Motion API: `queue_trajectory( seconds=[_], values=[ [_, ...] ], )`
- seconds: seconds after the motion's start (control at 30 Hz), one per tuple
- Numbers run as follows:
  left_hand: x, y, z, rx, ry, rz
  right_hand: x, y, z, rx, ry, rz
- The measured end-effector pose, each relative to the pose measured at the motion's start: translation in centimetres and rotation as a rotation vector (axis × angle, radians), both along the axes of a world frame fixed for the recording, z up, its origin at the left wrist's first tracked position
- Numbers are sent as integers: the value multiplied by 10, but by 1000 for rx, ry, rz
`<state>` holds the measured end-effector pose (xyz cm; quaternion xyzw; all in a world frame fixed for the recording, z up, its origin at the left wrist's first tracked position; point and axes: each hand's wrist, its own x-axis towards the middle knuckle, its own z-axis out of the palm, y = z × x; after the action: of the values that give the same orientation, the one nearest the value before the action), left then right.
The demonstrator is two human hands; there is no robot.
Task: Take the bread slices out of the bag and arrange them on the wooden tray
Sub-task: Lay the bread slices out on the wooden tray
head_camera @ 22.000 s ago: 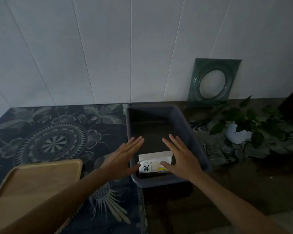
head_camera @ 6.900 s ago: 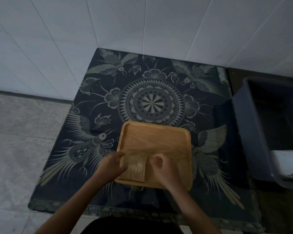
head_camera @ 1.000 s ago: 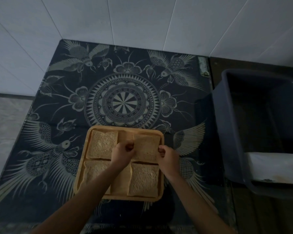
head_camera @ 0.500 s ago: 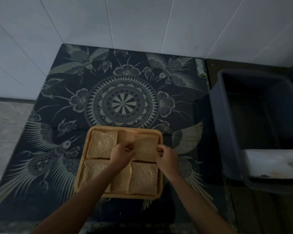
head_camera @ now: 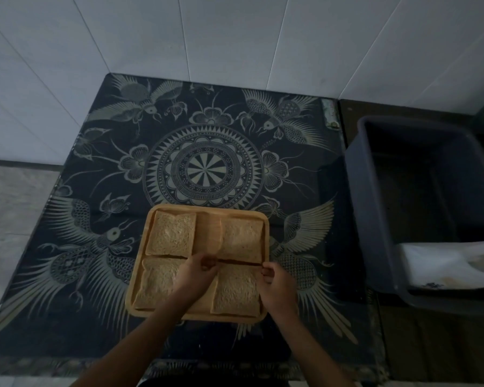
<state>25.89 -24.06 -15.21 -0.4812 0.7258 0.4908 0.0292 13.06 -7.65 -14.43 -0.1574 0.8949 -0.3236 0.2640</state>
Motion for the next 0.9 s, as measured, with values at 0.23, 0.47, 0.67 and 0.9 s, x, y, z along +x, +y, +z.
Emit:
queue_trajectory(
  seconds=[0.23,0.47,0.67,0.9],
  values=[
    [-2,3,4,2,33,30,2,-3,1,-11,-41,-32],
    [-3,7,10,-4,73,9,-1,-2,1,-4,-14,7],
    [-1,8,13,15,98,18,-2,-3,2,11,-14,22],
    [7,-7,16,-2,75,-65,0,-8,8,49,65,57]
  ],
)
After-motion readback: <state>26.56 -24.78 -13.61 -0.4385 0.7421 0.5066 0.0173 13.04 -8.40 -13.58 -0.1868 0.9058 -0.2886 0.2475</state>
